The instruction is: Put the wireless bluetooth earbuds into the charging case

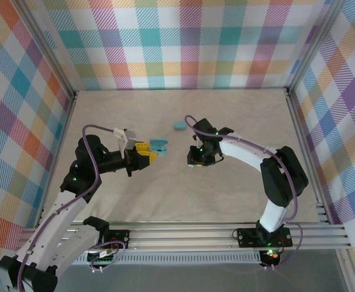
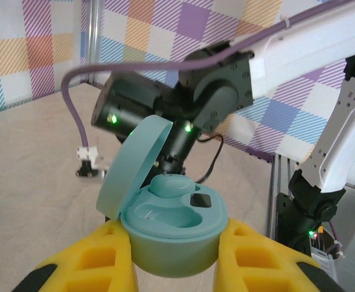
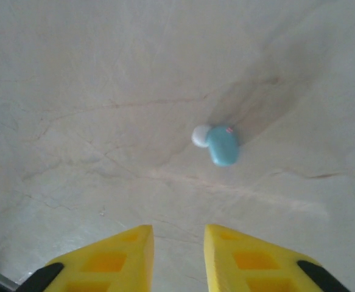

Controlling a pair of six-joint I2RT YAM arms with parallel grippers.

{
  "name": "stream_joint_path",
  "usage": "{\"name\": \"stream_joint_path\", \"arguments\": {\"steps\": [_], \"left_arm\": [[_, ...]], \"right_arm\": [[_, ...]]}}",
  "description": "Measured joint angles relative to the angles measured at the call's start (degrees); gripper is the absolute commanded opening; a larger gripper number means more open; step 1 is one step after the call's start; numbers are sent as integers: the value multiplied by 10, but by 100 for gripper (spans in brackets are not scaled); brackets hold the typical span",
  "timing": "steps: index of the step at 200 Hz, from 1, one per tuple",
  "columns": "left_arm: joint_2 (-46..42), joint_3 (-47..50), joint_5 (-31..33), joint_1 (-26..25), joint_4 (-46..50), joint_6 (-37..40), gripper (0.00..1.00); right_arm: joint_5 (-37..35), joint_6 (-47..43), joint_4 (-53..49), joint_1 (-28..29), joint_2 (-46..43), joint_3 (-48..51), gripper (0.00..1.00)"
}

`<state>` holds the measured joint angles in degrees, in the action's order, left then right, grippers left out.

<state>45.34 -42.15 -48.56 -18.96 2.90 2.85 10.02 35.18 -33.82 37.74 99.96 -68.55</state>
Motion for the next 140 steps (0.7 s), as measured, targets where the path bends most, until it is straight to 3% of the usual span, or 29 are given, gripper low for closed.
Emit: {"name": "stream_joint_path", "arguments": {"steps": [33,70,140], "left_arm": [[-1,0,-1,0,0,0,0],[-2,0,-2,0,0,0,0],[-13,7,-1,0,2,0,0]], "right_arm": [[5,43,61,26,29,9,15],[-11,45,61,23,98,-10,13],[-44,24,50,21,101,-14,11]]}}
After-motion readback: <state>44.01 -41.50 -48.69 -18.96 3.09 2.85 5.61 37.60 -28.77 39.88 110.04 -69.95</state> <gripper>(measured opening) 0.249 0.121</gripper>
